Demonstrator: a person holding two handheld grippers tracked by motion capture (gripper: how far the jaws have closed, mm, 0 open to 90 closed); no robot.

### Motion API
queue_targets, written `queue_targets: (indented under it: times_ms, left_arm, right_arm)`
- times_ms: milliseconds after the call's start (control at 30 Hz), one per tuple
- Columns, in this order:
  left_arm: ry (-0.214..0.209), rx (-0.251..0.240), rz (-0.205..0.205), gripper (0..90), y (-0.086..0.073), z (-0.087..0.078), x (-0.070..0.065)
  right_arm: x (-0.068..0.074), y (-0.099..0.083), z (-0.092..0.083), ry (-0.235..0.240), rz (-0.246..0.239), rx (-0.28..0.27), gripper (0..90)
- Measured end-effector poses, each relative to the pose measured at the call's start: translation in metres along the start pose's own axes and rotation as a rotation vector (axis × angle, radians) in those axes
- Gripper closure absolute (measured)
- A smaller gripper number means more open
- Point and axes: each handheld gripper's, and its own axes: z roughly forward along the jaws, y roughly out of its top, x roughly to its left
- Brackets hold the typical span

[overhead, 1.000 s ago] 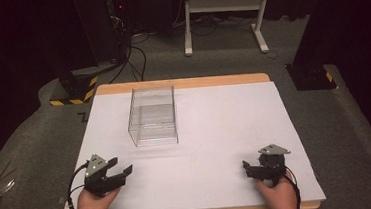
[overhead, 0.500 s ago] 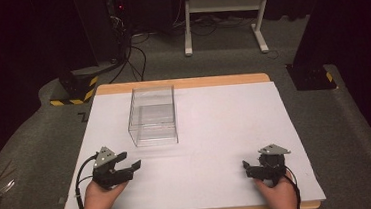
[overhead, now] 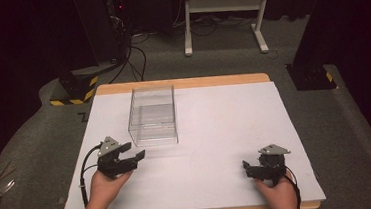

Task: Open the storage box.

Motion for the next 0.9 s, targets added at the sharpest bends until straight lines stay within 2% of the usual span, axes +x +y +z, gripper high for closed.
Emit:
queue_targets:
  times_ms: [400,600,900]
  left_arm:
    - [0.018,-0.011,0.021,34.8,0.002,0.008,-0.002]
    - [-0.006,-0.021,-0.016,34.7,0.004,0.014,0.005]
    - [-0.03,-0.048,-0.025,39.5,0.007,0.025,0.011]
  right_arm:
    - [0.0,0.0,0.0,0.001,0.0,0.001,10.9]
    - [0.0,0.0,0.0,0.0,0.0,0.0,10.9]
    - [0.0,0.0,0.0,0.001,0.0,0.001,10.9]
